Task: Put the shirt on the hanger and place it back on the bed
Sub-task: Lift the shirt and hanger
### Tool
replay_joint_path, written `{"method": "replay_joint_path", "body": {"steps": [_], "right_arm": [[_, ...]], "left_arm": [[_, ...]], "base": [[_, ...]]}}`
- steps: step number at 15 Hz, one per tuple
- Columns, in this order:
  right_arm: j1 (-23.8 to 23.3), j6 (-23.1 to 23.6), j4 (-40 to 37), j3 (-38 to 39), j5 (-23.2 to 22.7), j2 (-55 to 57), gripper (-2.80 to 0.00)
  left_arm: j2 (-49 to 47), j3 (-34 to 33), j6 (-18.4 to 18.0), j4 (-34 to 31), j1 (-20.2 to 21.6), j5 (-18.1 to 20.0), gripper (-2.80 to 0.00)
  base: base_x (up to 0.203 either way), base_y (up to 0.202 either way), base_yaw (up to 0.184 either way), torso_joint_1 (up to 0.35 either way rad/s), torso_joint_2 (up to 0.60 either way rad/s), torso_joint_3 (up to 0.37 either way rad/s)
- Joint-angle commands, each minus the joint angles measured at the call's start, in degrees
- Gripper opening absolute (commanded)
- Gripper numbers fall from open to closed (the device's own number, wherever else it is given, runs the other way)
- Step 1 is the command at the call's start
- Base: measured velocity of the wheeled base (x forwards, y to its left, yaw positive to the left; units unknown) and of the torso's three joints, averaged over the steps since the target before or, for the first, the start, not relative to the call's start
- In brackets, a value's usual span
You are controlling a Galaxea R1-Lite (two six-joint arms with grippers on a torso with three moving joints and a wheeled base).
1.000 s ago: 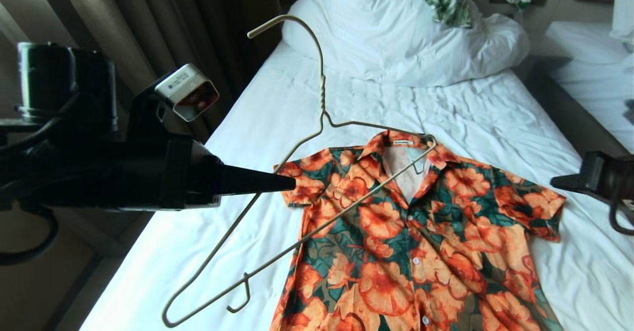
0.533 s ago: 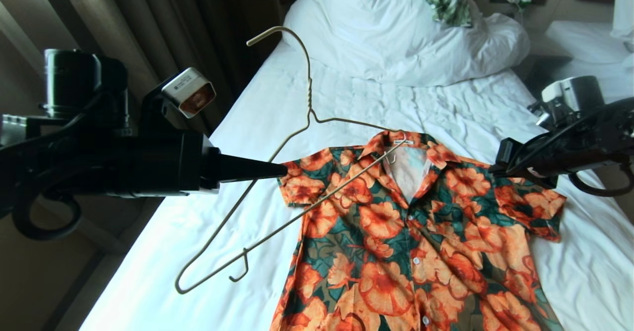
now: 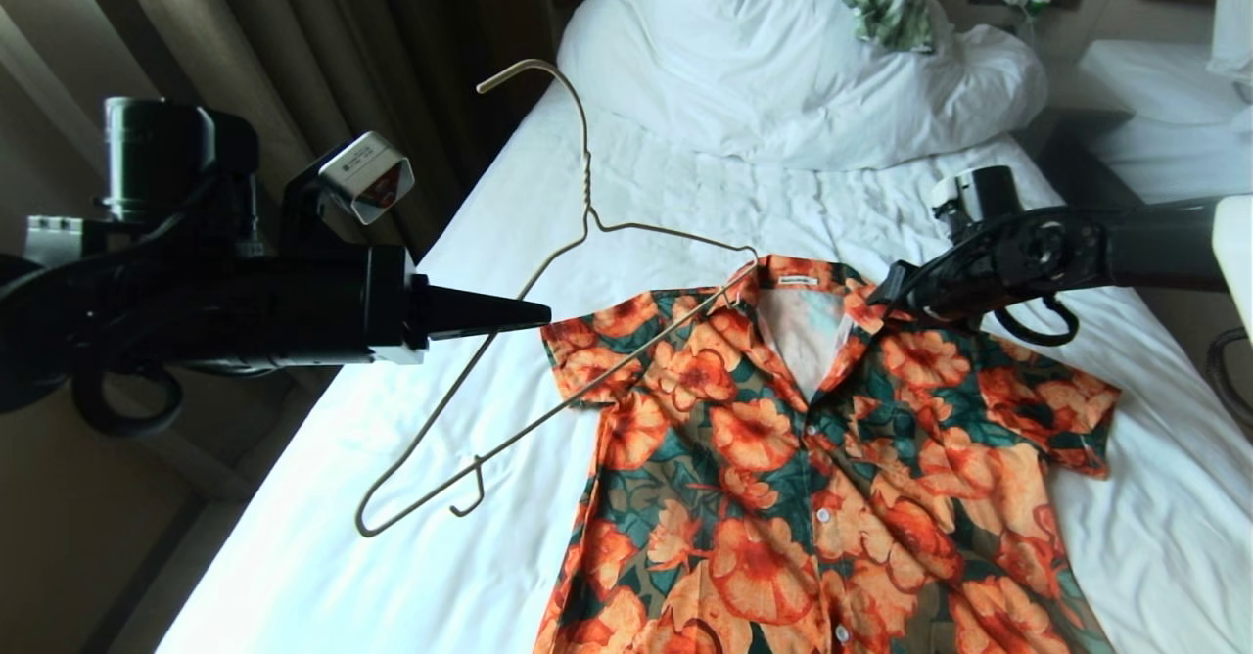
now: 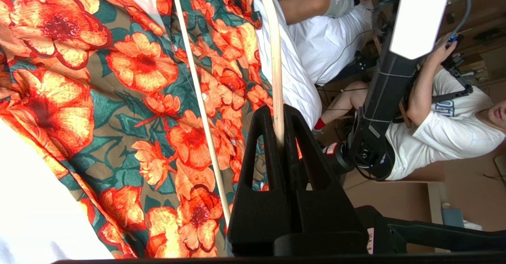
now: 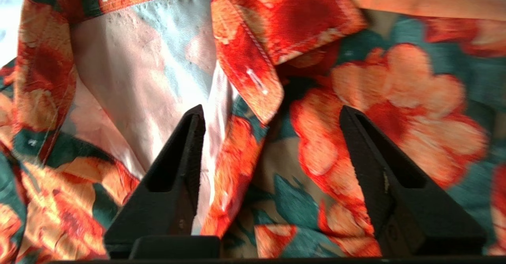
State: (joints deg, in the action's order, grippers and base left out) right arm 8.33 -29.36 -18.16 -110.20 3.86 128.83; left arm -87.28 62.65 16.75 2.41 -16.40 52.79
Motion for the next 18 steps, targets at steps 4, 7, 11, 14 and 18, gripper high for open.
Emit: {"method": "replay_joint_path", "body": {"steps": [4,7,11,14,18], "right_arm": [[2.18,-3.67,3.26,-2.52,0.76,5.7,0.0],[2.13,-5.43,6.96,-2.23,0.47,6.94,0.0],[2.36,-8.09,14.79,-1.95,0.45,9.23,0.0],[2.82,-8.13,18.32,-2.03,0.28,10.99,0.0],[3.0,-7.83,20.88,-2.3,0.36,11.97,-2.8]], "left_arm": [[0.19,0.02,0.04,0.05,0.14,0.3,-2.8],[0.09,0.02,0.04,0.05,0.14,0.3,-2.8],[-0.17,-0.17,0.06,0.92,0.22,0.3,-2.8],[-0.25,-0.95,0.21,3.04,0.22,0.3,-2.8],[-0.77,-0.95,0.21,3.04,0.23,0.3,-2.8]], "base": [[0.0,0.0,0.0,0.0,0.0,0.0],[0.0,0.0,0.0,0.0,0.0,0.0],[0.0,0.0,0.0,0.0,0.0,0.0],[0.0,0.0,0.0,0.0,0.0,0.0],[0.0,0.0,0.0,0.0,0.0,0.0]]}}
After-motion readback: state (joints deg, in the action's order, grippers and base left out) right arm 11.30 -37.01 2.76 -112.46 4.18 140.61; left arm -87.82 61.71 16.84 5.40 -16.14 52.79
